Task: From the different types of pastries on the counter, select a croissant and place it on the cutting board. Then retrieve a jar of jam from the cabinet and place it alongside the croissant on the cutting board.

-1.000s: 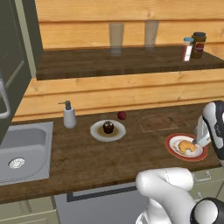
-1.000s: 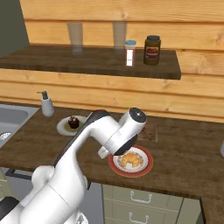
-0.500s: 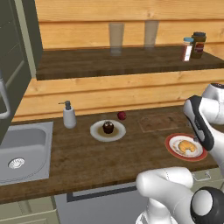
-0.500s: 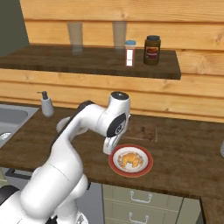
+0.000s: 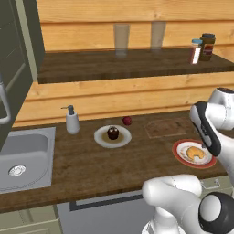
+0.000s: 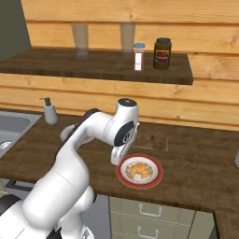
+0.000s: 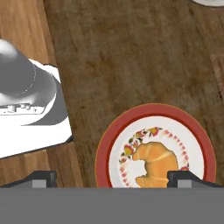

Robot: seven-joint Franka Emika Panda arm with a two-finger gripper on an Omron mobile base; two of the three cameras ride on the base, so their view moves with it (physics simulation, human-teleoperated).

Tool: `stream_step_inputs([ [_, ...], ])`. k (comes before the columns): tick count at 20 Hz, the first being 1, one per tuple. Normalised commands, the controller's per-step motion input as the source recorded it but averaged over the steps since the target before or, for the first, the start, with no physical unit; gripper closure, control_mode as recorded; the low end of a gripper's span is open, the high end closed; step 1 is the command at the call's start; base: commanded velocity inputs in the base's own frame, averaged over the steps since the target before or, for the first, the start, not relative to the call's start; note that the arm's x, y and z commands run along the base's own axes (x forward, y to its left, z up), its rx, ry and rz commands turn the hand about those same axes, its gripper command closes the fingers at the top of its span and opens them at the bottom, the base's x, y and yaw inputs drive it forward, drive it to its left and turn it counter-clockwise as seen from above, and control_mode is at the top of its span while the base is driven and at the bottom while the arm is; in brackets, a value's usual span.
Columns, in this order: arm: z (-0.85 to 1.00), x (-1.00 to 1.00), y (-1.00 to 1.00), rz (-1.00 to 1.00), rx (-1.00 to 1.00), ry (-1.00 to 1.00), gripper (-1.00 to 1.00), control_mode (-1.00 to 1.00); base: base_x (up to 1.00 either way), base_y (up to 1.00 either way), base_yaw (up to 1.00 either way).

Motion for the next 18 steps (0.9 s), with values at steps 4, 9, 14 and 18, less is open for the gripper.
stream_step_inputs([
  [4,-0.24,0.0,-0.36,-0.21,-0.09,0.0,-1.0,-1.0,0.0,0.0,0.0],
  [9,-0.27,0.02,-0.25,-0.25,-0.08,0.0,-1.0,-1.0,0.0,0.0,0.0],
  [14,-0.11,0.17,0.0,-0.09,-0.01,0.0,-1.0,-1.0,0.0,0.0,0.0],
  [18,-0.05,0.0,0.0,-0.01,0.0,-0.02,-1.0,-1.0,0.0,0.0,0.0],
])
